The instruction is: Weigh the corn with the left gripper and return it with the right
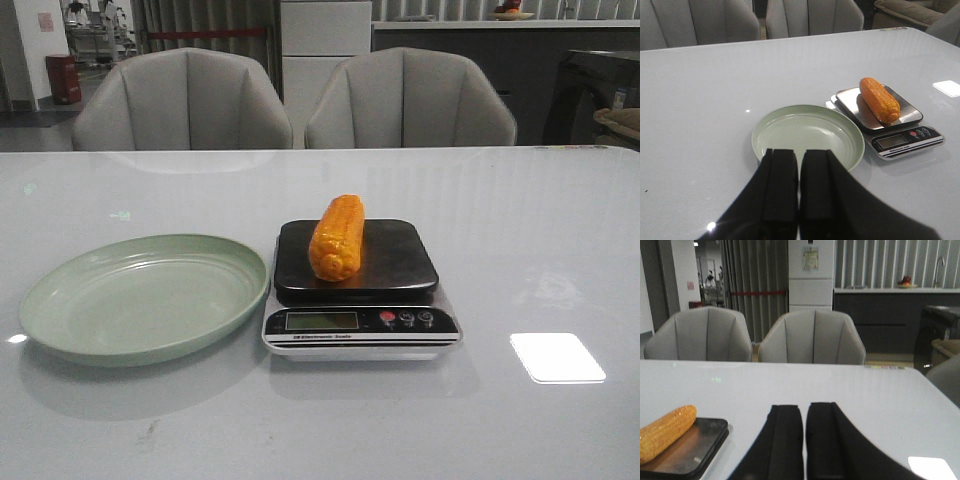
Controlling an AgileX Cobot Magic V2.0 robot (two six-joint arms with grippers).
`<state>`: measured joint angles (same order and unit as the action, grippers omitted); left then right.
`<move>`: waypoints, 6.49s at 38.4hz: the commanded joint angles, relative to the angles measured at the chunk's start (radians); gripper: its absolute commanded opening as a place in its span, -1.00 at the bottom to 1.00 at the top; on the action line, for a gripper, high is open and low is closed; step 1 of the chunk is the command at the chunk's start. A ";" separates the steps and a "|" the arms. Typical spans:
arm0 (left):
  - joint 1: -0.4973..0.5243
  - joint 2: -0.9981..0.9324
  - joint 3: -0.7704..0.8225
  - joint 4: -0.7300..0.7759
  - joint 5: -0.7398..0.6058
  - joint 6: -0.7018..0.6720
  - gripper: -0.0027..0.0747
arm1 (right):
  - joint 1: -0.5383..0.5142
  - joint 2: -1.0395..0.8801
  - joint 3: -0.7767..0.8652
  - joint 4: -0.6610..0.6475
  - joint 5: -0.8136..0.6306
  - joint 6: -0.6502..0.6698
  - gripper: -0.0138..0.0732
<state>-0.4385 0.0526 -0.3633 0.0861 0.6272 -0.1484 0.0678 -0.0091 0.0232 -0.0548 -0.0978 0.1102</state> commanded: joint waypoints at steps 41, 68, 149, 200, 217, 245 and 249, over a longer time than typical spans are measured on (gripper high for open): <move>0.002 0.014 -0.027 0.003 -0.087 0.001 -0.61 | 0.278 0.763 -0.699 0.143 0.450 -0.006 0.69; 0.002 0.014 -0.027 0.003 -0.087 0.001 -0.61 | 0.543 1.681 -1.553 -0.094 0.963 0.536 0.68; 0.002 0.014 -0.027 0.003 -0.087 0.001 -0.61 | 0.721 2.195 -2.017 0.219 0.931 0.621 0.71; 0.002 0.014 -0.027 0.003 -0.089 0.001 -0.61 | 0.329 1.194 -1.238 0.210 0.909 -0.164 0.71; 0.002 0.014 -0.027 0.003 -0.089 0.001 -0.61 | 0.329 0.596 -0.698 0.203 0.563 -0.164 0.71; 0.002 0.014 -0.027 0.003 -0.089 0.001 -0.61 | 0.329 0.249 -0.257 0.198 0.081 -0.164 -0.21; 0.002 0.014 -0.027 0.003 -0.089 0.001 -0.61 | 0.329 0.249 -0.257 0.200 0.086 -0.163 -0.25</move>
<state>-0.4385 0.0526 -0.3633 0.0861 0.6182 -0.1477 0.4029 0.2351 -0.2058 0.1518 0.0734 -0.0424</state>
